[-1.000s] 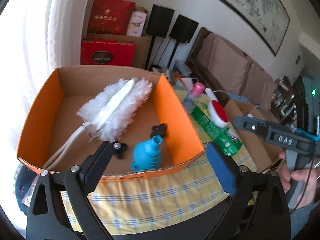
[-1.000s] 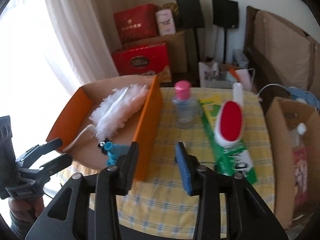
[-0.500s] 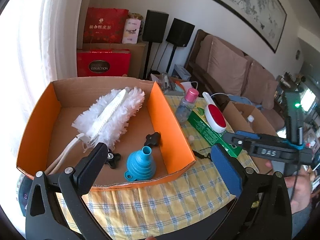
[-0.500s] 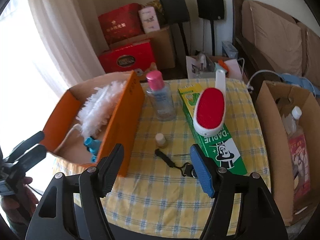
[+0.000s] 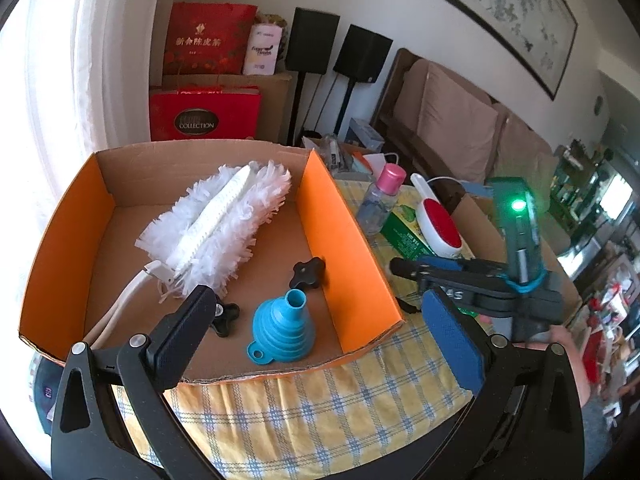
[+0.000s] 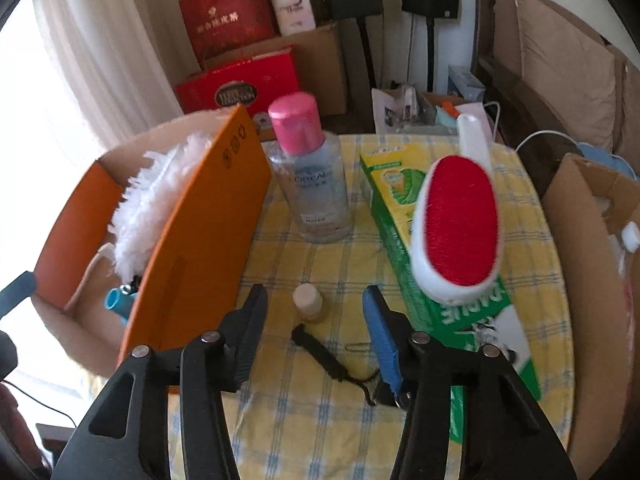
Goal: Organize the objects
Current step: 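Withdraw both tools from the orange tray, then grasp the small beige round cap on the tablecloth with the right tool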
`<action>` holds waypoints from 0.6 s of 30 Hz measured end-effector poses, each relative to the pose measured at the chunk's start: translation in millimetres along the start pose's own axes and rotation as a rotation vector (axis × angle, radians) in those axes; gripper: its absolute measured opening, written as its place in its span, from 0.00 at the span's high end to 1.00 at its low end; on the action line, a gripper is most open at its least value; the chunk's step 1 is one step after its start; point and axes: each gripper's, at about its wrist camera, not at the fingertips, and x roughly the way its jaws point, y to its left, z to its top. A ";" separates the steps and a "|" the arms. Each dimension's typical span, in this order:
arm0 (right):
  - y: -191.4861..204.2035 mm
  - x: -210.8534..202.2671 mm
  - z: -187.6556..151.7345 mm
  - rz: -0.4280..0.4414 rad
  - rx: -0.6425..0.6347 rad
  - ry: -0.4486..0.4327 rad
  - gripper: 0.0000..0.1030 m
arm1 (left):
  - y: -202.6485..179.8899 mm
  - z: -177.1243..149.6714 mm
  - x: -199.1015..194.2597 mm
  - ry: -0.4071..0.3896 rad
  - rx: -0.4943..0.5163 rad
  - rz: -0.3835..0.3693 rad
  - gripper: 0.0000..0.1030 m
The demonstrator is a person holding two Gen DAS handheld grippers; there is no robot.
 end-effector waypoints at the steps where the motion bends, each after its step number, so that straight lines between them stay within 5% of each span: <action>1: 0.6 3.2 -0.4 -0.003 -0.002 0.003 0.54 | -0.1 0.0 1.1 0.003 0.001 0.000 0.00; 15: 4.7 36.8 -5.9 -0.029 -0.036 0.054 0.61 | -5.0 -0.2 11.4 0.023 0.020 0.012 0.00; 18: 6.0 41.3 -7.4 -0.028 -0.040 0.067 0.73 | -6.1 -0.2 12.2 0.025 0.022 0.016 0.00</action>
